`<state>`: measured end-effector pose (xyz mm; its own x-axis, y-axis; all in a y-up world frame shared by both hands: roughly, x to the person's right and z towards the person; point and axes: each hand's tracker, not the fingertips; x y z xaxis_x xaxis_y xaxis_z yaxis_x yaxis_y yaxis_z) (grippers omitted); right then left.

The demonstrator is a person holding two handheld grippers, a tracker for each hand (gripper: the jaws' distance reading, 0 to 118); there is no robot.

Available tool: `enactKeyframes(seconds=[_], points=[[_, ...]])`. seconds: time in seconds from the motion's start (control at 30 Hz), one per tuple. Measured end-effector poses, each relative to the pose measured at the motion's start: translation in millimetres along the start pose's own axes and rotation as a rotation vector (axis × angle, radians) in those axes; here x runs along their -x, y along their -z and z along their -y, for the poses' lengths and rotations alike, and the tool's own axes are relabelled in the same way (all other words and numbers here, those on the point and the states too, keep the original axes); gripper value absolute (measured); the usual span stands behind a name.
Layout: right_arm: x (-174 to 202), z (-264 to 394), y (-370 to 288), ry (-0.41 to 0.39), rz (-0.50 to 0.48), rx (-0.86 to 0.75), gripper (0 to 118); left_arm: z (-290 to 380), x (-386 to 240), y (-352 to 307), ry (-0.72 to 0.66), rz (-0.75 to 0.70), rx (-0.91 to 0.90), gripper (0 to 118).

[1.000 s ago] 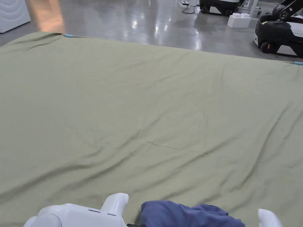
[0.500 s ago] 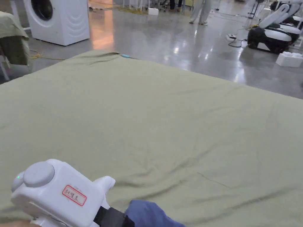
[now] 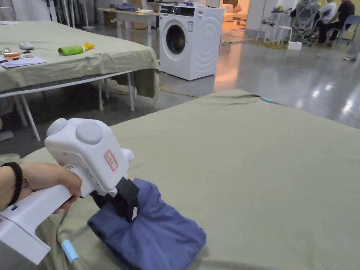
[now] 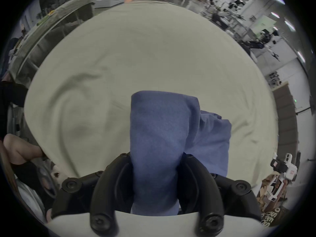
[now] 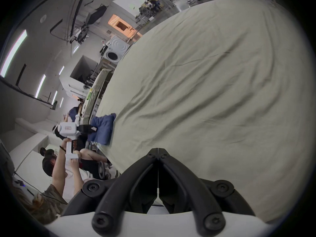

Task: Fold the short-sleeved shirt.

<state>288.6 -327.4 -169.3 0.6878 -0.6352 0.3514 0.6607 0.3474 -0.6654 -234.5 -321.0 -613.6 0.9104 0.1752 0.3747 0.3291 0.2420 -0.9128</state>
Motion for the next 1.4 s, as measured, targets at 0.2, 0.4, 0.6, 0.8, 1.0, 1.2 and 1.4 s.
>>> enactKeyframes(seconds=[0.2, 0.4, 0.6, 0.8, 1.0, 1.2, 1.4], points=[[18.2, -5.1, 14.4, -0.033, 0.043, 0.029, 2, -23.1, 18.7, 11.6, 0.008, -0.061, 0.032, 46], [24.0, -6.8, 23.1, -0.053, 0.014, 0.066, 2, 3.3, 33.0, 5.8, 0.008, -0.115, 0.019, 81], [20.5, -1.0, 25.8, -0.106, -0.015, 0.079, 2, 88.2, 33.5, -89.7, -0.313, -0.086, -0.395, 80], [-11.7, 8.3, -2.6, -0.074, -0.054, -0.005, 2, 195.0, -33.3, -21.6, -0.699, 0.674, -0.473, 1], [-56.8, 16.6, -70.3, -0.079, 0.087, -0.186, 2, 188.1, -208.0, -2.3, -0.304, 0.805, -0.469, 1], [-70.0, 22.7, -153.9, -0.275, 0.403, -0.563, 2, 196.7, -359.6, -95.9, 0.159, 0.198, -1.372, 1], [-70.0, 42.6, -202.1, -0.426, 0.555, -0.948, 2, 218.8, -435.2, -102.7, 0.263, 0.132, -1.561, 0]])
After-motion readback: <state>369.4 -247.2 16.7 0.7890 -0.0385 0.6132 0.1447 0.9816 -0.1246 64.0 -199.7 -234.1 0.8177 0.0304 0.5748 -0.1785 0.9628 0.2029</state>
